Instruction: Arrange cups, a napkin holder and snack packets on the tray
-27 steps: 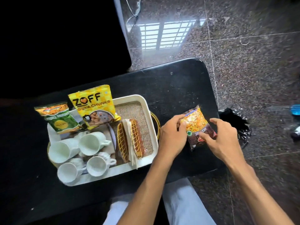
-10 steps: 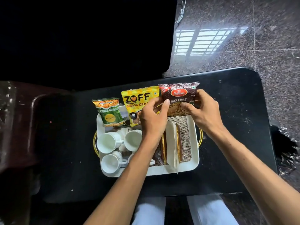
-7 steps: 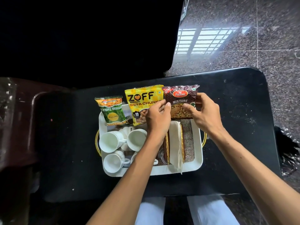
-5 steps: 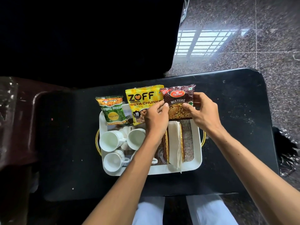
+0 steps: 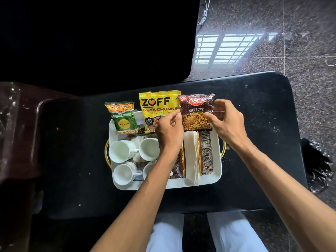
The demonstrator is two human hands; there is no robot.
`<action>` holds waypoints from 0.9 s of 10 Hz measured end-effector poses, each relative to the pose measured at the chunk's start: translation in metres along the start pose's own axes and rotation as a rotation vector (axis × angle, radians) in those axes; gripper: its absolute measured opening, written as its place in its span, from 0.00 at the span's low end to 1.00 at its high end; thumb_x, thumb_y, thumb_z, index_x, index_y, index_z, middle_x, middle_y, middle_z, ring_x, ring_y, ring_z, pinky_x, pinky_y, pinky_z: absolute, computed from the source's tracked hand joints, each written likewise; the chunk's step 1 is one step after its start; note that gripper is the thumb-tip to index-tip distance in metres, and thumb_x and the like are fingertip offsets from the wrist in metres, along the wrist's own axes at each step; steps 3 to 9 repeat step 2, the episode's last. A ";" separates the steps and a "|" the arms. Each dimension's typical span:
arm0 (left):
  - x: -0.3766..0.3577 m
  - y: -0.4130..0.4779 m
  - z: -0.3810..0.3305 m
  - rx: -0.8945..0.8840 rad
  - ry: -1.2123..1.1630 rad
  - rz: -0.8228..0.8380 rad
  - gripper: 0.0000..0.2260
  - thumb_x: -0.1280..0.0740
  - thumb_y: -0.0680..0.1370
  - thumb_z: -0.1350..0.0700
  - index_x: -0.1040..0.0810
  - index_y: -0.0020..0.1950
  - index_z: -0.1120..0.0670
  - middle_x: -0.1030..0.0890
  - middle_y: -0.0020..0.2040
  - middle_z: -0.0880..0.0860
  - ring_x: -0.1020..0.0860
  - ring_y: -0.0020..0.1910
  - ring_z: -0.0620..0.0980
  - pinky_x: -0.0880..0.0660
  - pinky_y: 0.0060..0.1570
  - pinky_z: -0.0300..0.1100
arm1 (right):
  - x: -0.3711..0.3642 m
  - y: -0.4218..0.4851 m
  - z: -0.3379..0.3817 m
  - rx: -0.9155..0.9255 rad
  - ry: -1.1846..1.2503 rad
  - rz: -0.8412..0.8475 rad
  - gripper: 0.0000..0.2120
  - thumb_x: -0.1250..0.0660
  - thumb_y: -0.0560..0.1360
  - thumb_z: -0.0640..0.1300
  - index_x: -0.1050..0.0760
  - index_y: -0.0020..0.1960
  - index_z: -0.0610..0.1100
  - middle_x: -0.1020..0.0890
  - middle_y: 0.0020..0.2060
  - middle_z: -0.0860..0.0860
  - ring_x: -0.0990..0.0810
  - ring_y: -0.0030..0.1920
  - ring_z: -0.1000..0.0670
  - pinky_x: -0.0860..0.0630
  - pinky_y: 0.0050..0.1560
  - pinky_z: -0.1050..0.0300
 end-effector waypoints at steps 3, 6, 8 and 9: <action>0.018 -0.017 -0.010 -0.090 0.020 -0.052 0.13 0.35 0.82 0.58 0.18 0.65 0.56 0.16 0.62 0.54 0.18 0.58 0.47 0.21 0.58 0.34 | 0.017 -0.016 0.035 0.152 -0.088 -0.023 0.24 0.29 0.77 0.48 0.29 0.69 0.41 0.21 0.63 0.44 0.22 0.58 0.50 0.23 0.63 0.52; 0.018 -0.017 -0.010 -0.090 0.020 -0.052 0.13 0.35 0.82 0.58 0.18 0.65 0.56 0.16 0.62 0.54 0.18 0.58 0.47 0.21 0.58 0.34 | 0.017 -0.016 0.035 0.152 -0.088 -0.023 0.24 0.29 0.77 0.48 0.29 0.69 0.41 0.21 0.63 0.44 0.22 0.58 0.50 0.23 0.63 0.52; 0.018 -0.017 -0.010 -0.090 0.020 -0.052 0.13 0.35 0.82 0.58 0.18 0.65 0.56 0.16 0.62 0.54 0.18 0.58 0.47 0.21 0.58 0.34 | 0.017 -0.016 0.035 0.152 -0.088 -0.023 0.24 0.29 0.77 0.48 0.29 0.69 0.41 0.21 0.63 0.44 0.22 0.58 0.50 0.23 0.63 0.52; 0.018 -0.017 -0.010 -0.090 0.020 -0.052 0.13 0.35 0.82 0.58 0.18 0.65 0.56 0.16 0.62 0.54 0.18 0.58 0.47 0.21 0.58 0.34 | 0.017 -0.016 0.035 0.152 -0.088 -0.023 0.24 0.29 0.77 0.48 0.29 0.69 0.41 0.21 0.63 0.44 0.22 0.58 0.50 0.23 0.63 0.52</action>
Point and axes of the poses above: each hand's wrist, its own y-axis towards the middle knuckle, its own x-axis out of the back of the hand, z = x × y, the point moved 5 cm from there along y, towards the middle knuckle
